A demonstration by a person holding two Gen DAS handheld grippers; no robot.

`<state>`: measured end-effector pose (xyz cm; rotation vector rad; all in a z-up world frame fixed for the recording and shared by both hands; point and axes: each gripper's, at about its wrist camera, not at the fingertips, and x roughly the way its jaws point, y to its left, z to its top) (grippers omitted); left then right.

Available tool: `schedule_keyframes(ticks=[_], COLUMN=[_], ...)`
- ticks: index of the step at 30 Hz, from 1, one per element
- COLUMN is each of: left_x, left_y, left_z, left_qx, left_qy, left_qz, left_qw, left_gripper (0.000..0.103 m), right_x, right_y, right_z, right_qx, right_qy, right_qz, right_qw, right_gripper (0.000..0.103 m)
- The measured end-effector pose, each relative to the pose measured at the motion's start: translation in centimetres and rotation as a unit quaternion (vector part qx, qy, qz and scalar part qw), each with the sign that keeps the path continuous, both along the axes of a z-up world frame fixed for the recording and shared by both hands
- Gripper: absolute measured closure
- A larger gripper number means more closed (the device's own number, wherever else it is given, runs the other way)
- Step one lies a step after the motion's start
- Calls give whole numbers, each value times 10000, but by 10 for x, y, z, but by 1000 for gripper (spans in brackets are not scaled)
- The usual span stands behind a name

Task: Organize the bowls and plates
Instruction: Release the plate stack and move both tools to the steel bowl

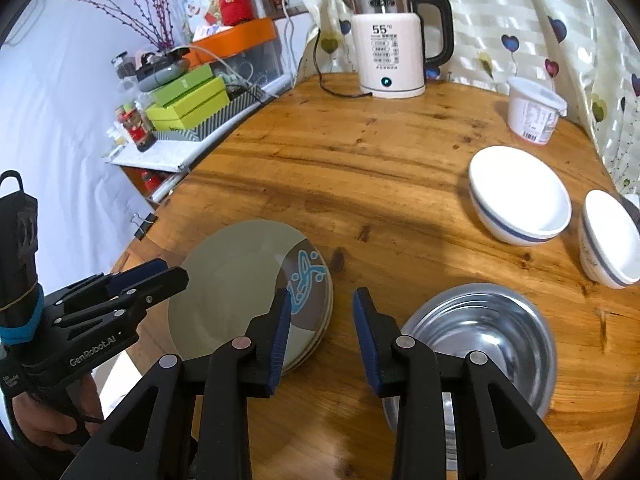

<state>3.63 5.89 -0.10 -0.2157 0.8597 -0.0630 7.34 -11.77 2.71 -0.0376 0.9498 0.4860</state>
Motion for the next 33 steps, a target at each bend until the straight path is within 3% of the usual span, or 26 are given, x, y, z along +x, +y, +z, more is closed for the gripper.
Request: schedule_keyframes(ticks=[21, 33], left_x=[7, 18], left_y=[-49, -78], left_z=[16, 20], left_qx=[-79, 74], left_qy=[-133, -168], left_qz=[-547, -751], left_qw=[9984, 9970], left_gripper=[66, 66], right_x=[-20, -21], right_y=[-57, -90], right_z=[22, 22], right_qx=[76, 318], right_qy=[-390, -491], right_qz=[-349, -581], right_qw=[9986, 9966], right_gripper=[67, 56])
